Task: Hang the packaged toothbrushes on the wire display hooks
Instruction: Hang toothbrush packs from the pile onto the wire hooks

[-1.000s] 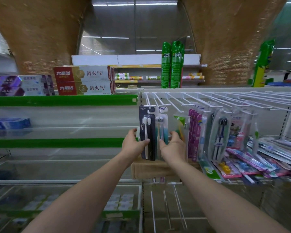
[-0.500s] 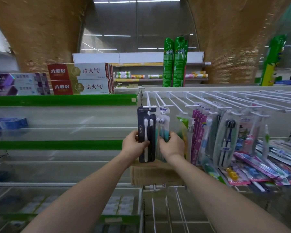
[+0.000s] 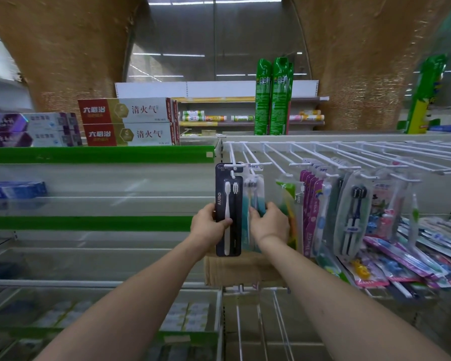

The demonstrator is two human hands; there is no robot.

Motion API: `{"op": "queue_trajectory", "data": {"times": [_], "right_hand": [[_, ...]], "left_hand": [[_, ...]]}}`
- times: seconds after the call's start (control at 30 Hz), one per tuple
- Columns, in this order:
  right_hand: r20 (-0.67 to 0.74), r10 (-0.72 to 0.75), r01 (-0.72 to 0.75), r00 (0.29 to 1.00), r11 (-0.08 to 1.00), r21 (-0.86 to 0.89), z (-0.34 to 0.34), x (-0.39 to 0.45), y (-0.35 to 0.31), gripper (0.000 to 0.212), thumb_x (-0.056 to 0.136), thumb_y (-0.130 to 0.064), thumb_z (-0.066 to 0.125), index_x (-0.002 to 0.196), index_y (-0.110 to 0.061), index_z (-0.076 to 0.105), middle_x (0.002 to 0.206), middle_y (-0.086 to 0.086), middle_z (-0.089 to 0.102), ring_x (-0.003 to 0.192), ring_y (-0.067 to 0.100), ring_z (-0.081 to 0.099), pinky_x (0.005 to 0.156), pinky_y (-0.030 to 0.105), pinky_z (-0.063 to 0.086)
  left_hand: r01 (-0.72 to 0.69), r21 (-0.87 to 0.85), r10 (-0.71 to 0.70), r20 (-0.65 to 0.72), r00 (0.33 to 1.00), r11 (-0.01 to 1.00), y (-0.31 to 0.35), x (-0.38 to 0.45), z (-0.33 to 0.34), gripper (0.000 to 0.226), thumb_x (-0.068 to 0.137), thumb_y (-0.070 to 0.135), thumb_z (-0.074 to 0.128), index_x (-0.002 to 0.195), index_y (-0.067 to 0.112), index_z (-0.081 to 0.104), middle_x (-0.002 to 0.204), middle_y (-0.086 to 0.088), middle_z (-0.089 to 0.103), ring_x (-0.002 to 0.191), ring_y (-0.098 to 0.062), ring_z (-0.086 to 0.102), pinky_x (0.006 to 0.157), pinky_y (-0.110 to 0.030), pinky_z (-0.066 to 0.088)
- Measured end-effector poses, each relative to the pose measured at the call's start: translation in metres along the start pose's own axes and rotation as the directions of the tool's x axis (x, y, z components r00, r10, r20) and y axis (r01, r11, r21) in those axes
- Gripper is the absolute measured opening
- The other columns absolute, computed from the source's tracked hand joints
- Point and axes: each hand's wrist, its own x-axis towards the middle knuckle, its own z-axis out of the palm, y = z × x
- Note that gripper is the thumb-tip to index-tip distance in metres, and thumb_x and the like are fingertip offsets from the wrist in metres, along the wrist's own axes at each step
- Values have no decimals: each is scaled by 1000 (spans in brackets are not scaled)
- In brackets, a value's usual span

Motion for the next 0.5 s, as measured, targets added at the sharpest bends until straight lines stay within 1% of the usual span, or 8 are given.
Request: {"op": "queue_trajectory", "data": {"times": [0.07,0.13,0.2,0.27,0.3,0.37,0.43,0.5], "right_hand": [[-11,2,-2,1000,1000,9,0,0,3,26,99,-42,58,107,-17,61,103,6,68,97,30,65,72,31,42],[-18,13,-13,1000,1000,12,0,-4,4,30,99,-41,58,116,-17,61,110,8,68,103,31,64,77,34,46],[-16,28,-28,999,1000,-4,-1,-9,4,34,99,-39,59,125,-17,60,116,8,67,108,32,63,81,36,48],[-16,37,-37,999,999,-23,-3,-15,4,35,99,-36,59,128,-17,58,120,8,67,112,31,62,87,39,51],[-11,40,-40,999,999,-20,-3,-20,4,37,99,-34,60,131,-17,56,123,8,66,114,30,62,90,41,52],[16,24,-24,1000,1000,-4,-5,-31,7,45,99,-31,60,141,-17,50,130,9,62,120,29,60,97,42,51],[39,-14,15,999,1000,-7,-6,-41,13,48,98,-29,61,143,-16,48,134,9,60,123,29,58,101,42,51],[54,-47,49,997,998,-34,-9,-51,17,44,97,-28,63,138,-17,52,131,7,63,117,26,62,98,42,54]], "left_hand": [[14,-6,-14,4,1000,1000,0,-3,0,33,87,9,78,115,20,65,106,1,71,104,-20,68,98,-43,55],[33,-11,-33,10,999,999,0,-7,-2,39,86,11,80,119,19,62,108,2,70,104,-19,67,97,-43,56],[51,-12,-51,23,998,999,1,-12,-4,51,84,14,81,129,19,58,117,1,68,108,-19,66,94,-40,57],[58,7,-58,17,998,998,3,-18,-6,65,83,17,83,140,20,51,128,-1,64,115,-21,63,91,-36,56],[58,27,-58,6,998,998,3,-22,-8,70,82,19,84,143,20,48,133,-2,61,119,-22,61,93,-36,54],[54,69,-53,-22,998,996,5,-29,-12,75,82,20,84,146,19,45,140,-4,57,125,-24,57,102,-40,50],[60,106,-56,-35,998,993,5,-38,-15,77,83,20,84,148,18,44,145,-5,53,128,-25,55,103,-38,49],[57,136,-54,-26,998,989,6,-46,-18,77,85,20,82,150,17,42,147,-7,51,125,-23,56,97,-33,50]]}}
